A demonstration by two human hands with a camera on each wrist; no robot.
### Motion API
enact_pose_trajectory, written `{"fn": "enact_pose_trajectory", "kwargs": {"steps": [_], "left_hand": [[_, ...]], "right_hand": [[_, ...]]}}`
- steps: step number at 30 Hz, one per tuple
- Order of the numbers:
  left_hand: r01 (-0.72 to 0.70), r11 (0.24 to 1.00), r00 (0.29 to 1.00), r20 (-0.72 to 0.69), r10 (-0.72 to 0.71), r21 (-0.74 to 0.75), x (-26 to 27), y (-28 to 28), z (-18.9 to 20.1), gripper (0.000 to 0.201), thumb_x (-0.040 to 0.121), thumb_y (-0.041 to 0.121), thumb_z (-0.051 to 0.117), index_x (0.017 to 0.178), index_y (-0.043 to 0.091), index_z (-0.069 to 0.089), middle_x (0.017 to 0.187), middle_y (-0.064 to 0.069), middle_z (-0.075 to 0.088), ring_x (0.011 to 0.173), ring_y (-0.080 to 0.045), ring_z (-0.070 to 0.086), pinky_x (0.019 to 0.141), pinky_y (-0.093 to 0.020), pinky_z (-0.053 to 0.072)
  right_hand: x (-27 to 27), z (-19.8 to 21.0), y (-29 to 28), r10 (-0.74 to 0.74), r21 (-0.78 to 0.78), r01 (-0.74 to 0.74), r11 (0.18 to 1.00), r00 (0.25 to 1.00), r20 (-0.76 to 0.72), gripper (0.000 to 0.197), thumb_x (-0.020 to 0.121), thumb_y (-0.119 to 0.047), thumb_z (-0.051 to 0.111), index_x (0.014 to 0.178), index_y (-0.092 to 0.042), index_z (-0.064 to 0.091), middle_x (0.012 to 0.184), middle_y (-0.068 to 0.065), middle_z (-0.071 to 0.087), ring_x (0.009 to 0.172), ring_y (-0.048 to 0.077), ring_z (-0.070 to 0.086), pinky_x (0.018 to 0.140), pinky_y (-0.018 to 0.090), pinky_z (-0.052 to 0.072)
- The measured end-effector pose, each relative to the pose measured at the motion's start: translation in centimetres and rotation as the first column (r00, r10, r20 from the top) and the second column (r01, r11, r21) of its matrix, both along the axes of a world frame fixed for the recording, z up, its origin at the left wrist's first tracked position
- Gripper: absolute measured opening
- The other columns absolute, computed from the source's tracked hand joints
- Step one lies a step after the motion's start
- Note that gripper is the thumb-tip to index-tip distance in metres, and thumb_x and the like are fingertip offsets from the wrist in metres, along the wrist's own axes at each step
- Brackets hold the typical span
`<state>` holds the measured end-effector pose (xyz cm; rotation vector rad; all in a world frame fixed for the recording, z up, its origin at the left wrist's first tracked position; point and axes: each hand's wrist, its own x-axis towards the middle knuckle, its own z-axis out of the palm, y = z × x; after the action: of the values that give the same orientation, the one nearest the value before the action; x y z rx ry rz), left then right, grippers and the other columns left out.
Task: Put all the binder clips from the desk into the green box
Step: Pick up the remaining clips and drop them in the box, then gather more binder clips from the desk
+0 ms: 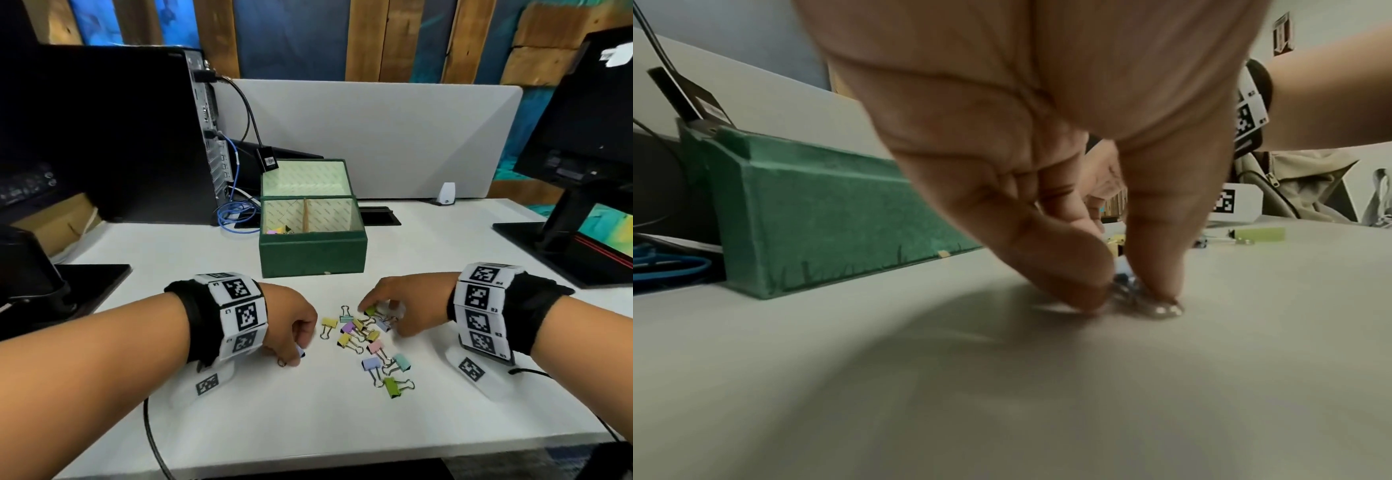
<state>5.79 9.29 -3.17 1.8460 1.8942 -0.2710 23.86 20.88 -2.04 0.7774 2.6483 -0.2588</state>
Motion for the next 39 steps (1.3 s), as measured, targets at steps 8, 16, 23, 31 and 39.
{"fn": "enact_pose_trajectory", "kwargs": {"steps": [8, 16, 23, 31, 39], "left_hand": [[0.048, 0.967, 0.998, -0.046, -0.038, 0.25, 2.5, 3.1, 0.6, 0.014, 0.075, 0.019, 0.067, 0.072, 0.026, 0.055, 0.072, 0.011, 0.055, 0.071, -0.01, 0.052, 0.064, -0.023, 0.044], [0.118, 0.99, 0.987, -0.12, -0.107, 0.083, 2.5, 2.4, 0.8, 0.093, 0.065, 0.045, 0.08, 0.141, 0.037, 0.029, 0.14, 0.006, 0.039, 0.12, -0.017, 0.049, 0.092, -0.028, 0.04], [0.15, 0.986, 0.98, -0.142, -0.139, 0.068, 2.2, 2.5, 0.3, 0.064, 0.073, 0.04, 0.074, 0.13, 0.037, 0.044, 0.13, 0.005, 0.048, 0.117, -0.018, 0.051, 0.098, -0.036, 0.045], [0.078, 0.987, 0.991, -0.115, -0.062, 0.144, 1.4, 2.2, -0.1, 0.037, 0.08, 0.032, 0.069, 0.116, 0.03, 0.057, 0.109, 0.005, 0.05, 0.099, -0.016, 0.054, 0.087, -0.029, 0.046], [0.076, 0.983, 0.992, -0.112, -0.058, 0.165, 1.0, 2.5, -0.4, 0.023, 0.078, 0.018, 0.067, 0.097, 0.027, 0.058, 0.119, 0.004, 0.055, 0.104, -0.019, 0.058, 0.084, -0.032, 0.05]], "right_hand": [[0.4, -0.6, 0.0, -0.063, 0.046, 0.063, 0.997, 0.998, 0.012, 0.056, 0.082, -0.018, 0.061, 0.133, -0.032, 0.044, 0.113, -0.001, 0.048, 0.096, 0.016, 0.053, 0.09, 0.03, 0.048], [0.2, -1.0, -0.5, -0.055, 0.009, 0.056, 0.998, 0.997, -0.06, 0.044, 0.088, -0.027, 0.05, 0.131, -0.032, 0.046, 0.126, -0.001, 0.046, 0.095, 0.011, 0.045, 0.088, 0.024, 0.038], [0.3, -0.8, -0.9, -0.036, -0.018, 0.035, 0.999, 0.998, -0.059, 0.048, 0.083, -0.029, 0.059, 0.129, -0.035, 0.049, 0.126, -0.003, 0.046, 0.113, 0.015, 0.051, 0.096, 0.027, 0.043], [0.3, -1.1, -0.8, -0.022, -0.036, 0.016, 0.999, 0.987, -0.16, 0.033, 0.081, -0.025, 0.068, 0.113, -0.031, 0.063, 0.105, -0.006, 0.052, 0.098, 0.014, 0.058, 0.086, 0.024, 0.047], [0.1, -1.4, -0.5, -0.029, -0.06, 0.018, 0.998, 0.982, -0.185, 0.022, 0.075, -0.019, 0.07, 0.091, -0.029, 0.058, 0.095, -0.005, 0.05, 0.085, 0.015, 0.051, 0.081, 0.029, 0.047]]}}
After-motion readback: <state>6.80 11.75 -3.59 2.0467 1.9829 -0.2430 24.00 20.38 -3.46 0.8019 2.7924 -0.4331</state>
